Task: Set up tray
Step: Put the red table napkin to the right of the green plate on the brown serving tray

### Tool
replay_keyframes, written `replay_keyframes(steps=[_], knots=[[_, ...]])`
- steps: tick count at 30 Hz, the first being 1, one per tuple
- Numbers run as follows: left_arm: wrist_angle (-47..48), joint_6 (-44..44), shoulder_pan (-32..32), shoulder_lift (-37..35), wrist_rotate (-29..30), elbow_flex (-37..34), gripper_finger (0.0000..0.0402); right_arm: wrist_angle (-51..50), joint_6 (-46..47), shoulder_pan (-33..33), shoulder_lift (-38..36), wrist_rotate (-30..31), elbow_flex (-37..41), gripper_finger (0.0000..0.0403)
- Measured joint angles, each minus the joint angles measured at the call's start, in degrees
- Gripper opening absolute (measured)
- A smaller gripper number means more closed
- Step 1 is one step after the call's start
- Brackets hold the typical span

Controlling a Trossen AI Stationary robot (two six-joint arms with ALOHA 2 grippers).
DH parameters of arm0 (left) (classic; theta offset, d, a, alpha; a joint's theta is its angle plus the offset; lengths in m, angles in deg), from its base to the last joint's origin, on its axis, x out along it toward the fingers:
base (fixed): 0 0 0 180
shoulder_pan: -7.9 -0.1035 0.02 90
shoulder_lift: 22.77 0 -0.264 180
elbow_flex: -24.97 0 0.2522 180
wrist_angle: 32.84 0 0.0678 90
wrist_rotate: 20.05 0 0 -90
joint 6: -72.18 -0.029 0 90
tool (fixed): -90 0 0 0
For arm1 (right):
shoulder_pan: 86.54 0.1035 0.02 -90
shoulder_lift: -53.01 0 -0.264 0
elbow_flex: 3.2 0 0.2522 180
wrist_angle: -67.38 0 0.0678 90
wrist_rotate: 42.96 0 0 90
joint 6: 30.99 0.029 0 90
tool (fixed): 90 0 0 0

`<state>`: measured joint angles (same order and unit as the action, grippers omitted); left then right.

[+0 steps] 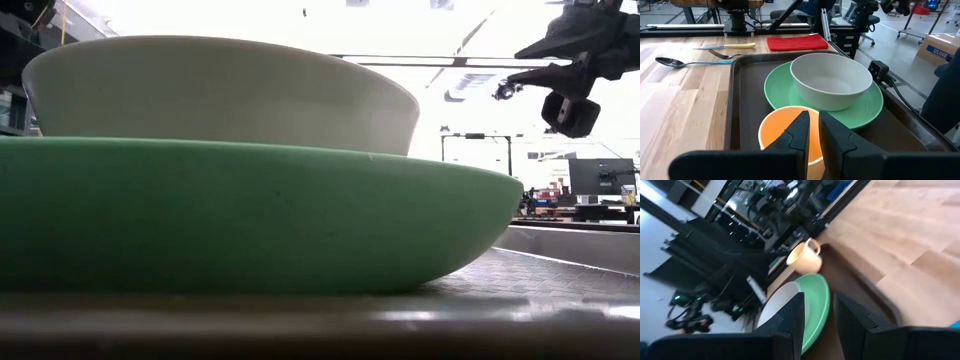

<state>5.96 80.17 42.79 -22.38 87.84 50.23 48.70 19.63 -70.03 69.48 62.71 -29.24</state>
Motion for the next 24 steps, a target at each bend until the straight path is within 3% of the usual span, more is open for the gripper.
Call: replay_keyframes(steps=[24], knots=[[0.47, 0.42, 0.01, 0.01, -2.36, 0.02, 0.0072, -3.44, 19.69, 0.01, 0.04, -20.54, 0.0, 0.0082]])
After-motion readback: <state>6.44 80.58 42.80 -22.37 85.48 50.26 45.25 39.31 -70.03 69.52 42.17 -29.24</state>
